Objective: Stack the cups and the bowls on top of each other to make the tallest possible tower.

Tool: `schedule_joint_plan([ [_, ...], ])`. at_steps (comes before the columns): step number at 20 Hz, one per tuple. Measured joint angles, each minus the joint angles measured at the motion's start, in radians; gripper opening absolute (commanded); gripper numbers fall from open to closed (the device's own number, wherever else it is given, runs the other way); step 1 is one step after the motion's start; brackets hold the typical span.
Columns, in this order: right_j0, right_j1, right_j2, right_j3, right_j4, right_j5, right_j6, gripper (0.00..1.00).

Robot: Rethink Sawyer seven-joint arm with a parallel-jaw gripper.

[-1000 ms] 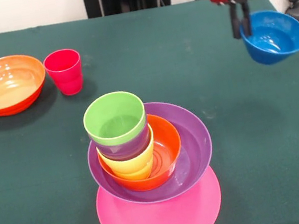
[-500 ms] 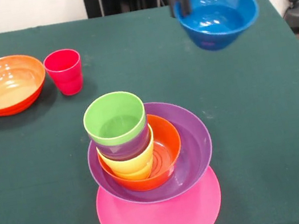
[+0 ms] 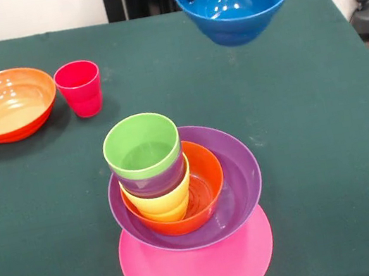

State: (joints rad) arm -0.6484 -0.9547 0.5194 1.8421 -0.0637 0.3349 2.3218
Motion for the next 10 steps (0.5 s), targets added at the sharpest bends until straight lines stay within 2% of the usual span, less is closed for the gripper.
schedule_joint_plan([
  [10, -0.002, 0.01, 0.072, -0.129, -0.005, 0.078, 0.0, 0.0],
])
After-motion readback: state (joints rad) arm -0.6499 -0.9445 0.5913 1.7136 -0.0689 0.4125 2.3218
